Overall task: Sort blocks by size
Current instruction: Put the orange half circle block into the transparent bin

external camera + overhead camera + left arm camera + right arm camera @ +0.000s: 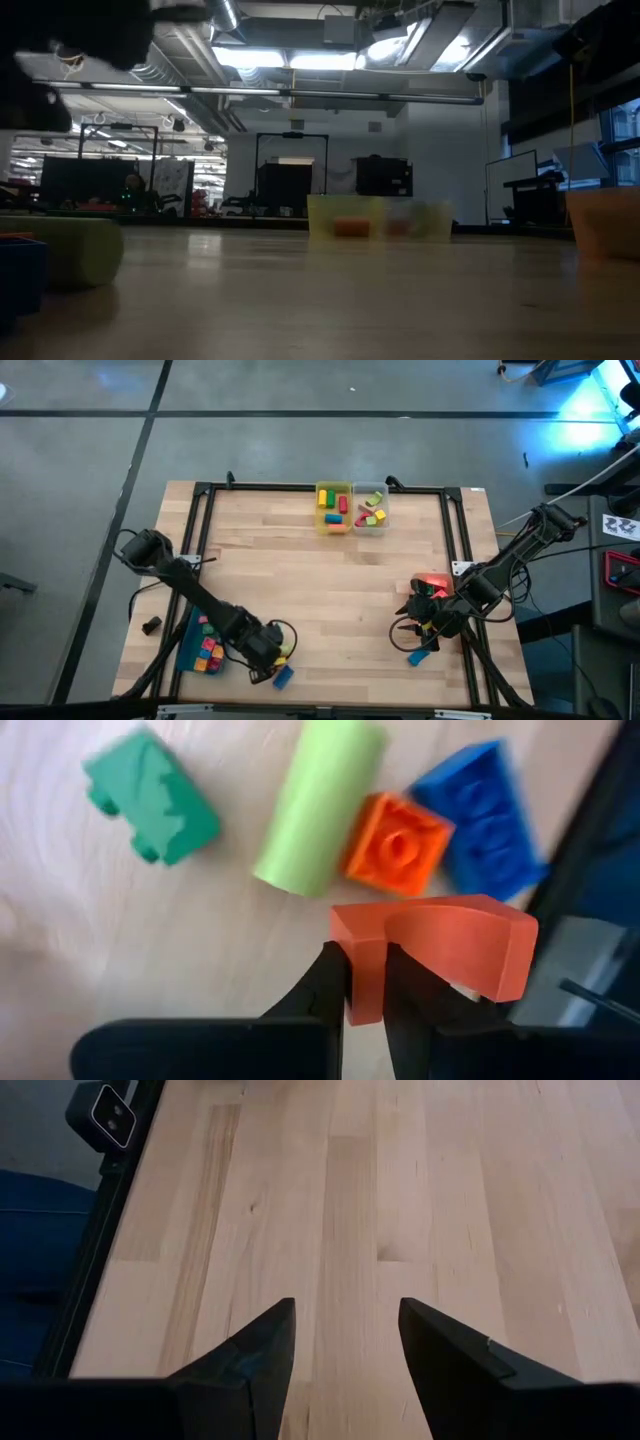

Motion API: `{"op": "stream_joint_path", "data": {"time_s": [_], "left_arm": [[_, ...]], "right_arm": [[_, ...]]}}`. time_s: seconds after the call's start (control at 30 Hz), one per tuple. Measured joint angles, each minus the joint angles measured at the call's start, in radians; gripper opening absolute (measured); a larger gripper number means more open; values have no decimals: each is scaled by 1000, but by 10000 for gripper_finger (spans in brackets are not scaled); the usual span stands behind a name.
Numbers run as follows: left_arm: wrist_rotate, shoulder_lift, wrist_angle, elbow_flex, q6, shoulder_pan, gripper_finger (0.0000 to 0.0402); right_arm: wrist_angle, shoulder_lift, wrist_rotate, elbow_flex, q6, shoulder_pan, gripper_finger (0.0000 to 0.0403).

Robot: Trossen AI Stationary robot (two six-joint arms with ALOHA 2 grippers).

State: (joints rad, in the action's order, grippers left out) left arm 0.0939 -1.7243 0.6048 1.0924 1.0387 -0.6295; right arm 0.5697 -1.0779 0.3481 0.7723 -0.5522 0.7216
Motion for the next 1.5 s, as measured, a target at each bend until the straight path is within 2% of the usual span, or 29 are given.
{"op": "stream_joint_path", "data": {"time_s": [0.2,0.37,0.53,0.7,0.8,0.97,1.17,1.27,1.5], "left_arm": [[-10,98,-86,1,-95,76,29],[-165,133,-237,2,-337,193,29],[-298,125,-533,2,-705,364,29],[-316,94,-870,3,-1008,541,29],[-318,64,-1036,2,-1129,627,30],[-290,-16,-1270,2,-1199,739,30],[-234,-151,-1479,5,-1204,836,31],[-232,-225,-1508,35,-1202,875,31],[-231,-411,-1500,203,-1200,943,31]], "right_arm": [[0,0,-1,0,0,0,182],[0,0,-30,0,0,0,182],[0,0,-64,0,0,0,182],[0,0,-73,0,0,0,182],[0,0,-73,0,0,0,182],[-1,0,-76,0,0,0,182],[-2,0,-155,0,0,0,182],[-6,0,-166,0,0,0,182],[-54,0,-166,0,0,-2,182]]}}
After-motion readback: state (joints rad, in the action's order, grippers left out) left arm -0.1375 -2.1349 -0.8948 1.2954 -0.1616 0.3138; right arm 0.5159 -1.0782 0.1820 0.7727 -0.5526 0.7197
